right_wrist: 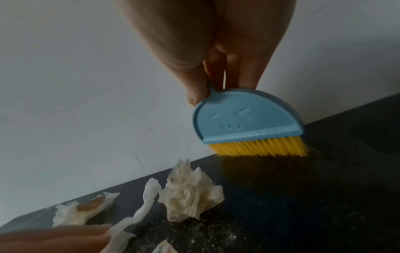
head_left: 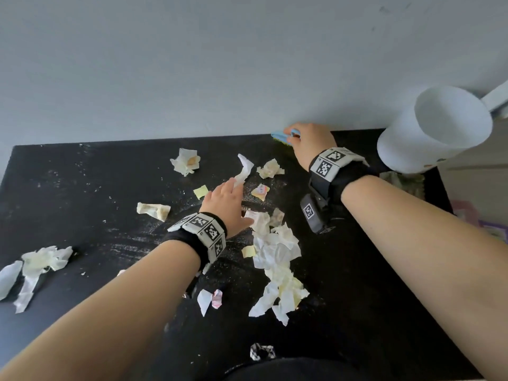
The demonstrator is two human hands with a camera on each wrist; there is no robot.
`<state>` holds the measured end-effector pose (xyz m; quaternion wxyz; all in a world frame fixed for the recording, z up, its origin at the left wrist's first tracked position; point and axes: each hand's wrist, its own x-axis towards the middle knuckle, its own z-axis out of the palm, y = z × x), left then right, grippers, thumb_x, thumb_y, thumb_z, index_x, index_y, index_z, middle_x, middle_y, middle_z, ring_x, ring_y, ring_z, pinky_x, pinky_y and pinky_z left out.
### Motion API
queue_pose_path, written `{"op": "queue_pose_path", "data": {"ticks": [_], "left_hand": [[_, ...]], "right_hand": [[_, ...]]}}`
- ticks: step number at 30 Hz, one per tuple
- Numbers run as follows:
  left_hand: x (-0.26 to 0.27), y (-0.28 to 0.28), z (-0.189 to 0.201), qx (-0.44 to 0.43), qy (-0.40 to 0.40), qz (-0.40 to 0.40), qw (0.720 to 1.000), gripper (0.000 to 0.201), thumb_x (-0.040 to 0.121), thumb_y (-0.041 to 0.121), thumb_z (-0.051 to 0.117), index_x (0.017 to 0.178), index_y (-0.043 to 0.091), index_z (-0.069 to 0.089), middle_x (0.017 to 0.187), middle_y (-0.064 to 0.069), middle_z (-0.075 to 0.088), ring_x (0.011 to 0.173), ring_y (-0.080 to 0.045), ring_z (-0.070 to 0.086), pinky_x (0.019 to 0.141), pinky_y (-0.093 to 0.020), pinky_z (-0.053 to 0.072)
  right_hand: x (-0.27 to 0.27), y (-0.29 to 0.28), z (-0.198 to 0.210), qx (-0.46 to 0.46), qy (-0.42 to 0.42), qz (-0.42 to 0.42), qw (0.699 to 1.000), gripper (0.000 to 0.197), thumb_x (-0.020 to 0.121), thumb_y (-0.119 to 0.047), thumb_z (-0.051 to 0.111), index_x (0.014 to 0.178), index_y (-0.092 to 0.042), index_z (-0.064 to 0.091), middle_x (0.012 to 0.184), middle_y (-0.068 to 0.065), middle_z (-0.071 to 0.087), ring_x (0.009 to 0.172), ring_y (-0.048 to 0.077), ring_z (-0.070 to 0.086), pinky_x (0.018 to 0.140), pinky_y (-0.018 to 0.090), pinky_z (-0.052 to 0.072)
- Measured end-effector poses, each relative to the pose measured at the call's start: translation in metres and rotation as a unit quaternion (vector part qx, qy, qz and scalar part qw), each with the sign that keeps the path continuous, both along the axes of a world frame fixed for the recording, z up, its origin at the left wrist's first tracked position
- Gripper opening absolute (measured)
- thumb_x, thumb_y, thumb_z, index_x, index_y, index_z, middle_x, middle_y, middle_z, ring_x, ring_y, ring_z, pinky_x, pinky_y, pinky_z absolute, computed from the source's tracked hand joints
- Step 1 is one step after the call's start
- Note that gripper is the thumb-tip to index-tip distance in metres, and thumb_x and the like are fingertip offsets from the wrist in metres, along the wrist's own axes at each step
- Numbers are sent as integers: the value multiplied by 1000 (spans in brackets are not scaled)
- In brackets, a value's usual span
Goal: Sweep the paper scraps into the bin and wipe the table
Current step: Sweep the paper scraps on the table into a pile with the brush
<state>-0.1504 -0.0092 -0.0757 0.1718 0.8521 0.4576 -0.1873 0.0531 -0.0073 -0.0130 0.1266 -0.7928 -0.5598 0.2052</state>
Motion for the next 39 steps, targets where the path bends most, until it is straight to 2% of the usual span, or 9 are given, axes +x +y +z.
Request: {"op": "queue_pose_path", "data": {"ticks": [5, 9, 12, 16, 22, 25, 27, 32, 39], "left_hand": [[-3, 13, 2, 13, -44, 30, 998, 88, 90, 48, 56, 152, 17, 4, 160, 0, 3, 145, -21, 12, 118, -38, 16], [-1, 24, -1, 3, -60, 34, 998, 89, 88, 47, 59, 153, 17, 5, 159, 0, 8, 144, -20, 16, 117, -36, 18], [-1, 24, -3, -4, -57, 9, 998, 79, 91, 41, 57, 152, 18, 12, 158, 1, 15, 143, -20, 19, 117, -38, 19], [-5, 19, -3, -16, -63, -10, 998, 72, 92, 35, 56, 151, 17, 18, 158, 0, 17, 143, -19, 20, 115, -34, 21], [-19, 17, -5, 2, -53, 5, 999, 85, 86, 47, 62, 151, 16, 16, 158, 0, 15, 144, -18, 16, 118, -39, 15], [-25, 21, -8, 3, -21, 18, 1000, 97, 82, 57, 61, 152, 12, 9, 159, -3, 8, 146, -19, 7, 119, -39, 9], [-26, 24, -9, 2, 2, 10, 1000, 101, 81, 61, 60, 152, 11, 8, 159, -3, 5, 146, -19, 5, 119, -40, 8], [-25, 29, 0, 8, 58, -38, 998, 100, 80, 67, 54, 152, 14, 9, 160, -1, 3, 146, -17, 6, 119, -45, 4], [-28, 39, 5, 27, 116, -102, 988, 106, 75, 72, 57, 152, 16, 9, 160, 1, 7, 146, -15, 5, 118, -49, 1]], "right_hand": [[-25, -4, -7, -41, 24, 71, 996, 28, 96, -23, 49, 117, -13, 63, 116, 9, 66, 106, 25, 60, 94, 35, 46], [-35, -27, 5, -58, 74, 120, 988, 24, 93, -25, 54, 112, -17, 67, 114, 2, 67, 105, 17, 61, 90, 26, 44], [-24, -21, 17, 7, 96, 63, 993, 25, 93, -23, 54, 114, -16, 66, 116, 1, 66, 106, 15, 60, 88, 23, 44], [-15, 10, 9, 36, 38, 19, 998, 26, 95, -20, 50, 114, -11, 64, 115, 9, 66, 105, 24, 61, 90, 32, 46], [-43, 14, -5, -50, -2, 75, 996, 30, 97, -25, 46, 120, -14, 60, 118, 9, 63, 107, 23, 59, 90, 31, 44], [-55, -4, -1, -74, 45, 129, 988, 25, 93, -27, 53, 113, -19, 66, 114, 3, 66, 102, 17, 60, 88, 25, 42], [-52, -8, 7, -53, 80, 116, 989, 23, 92, -25, 55, 110, -18, 68, 110, 0, 68, 97, 12, 60, 84, 21, 43], [-31, 11, 12, 46, 29, 17, 998, 28, 95, -21, 51, 117, -10, 63, 116, 10, 66, 106, 24, 62, 92, 31, 47], [-59, 3, -8, -52, 0, 86, 995, 30, 96, -28, 49, 119, -16, 61, 115, 6, 66, 105, 23, 59, 91, 32, 43]]}}
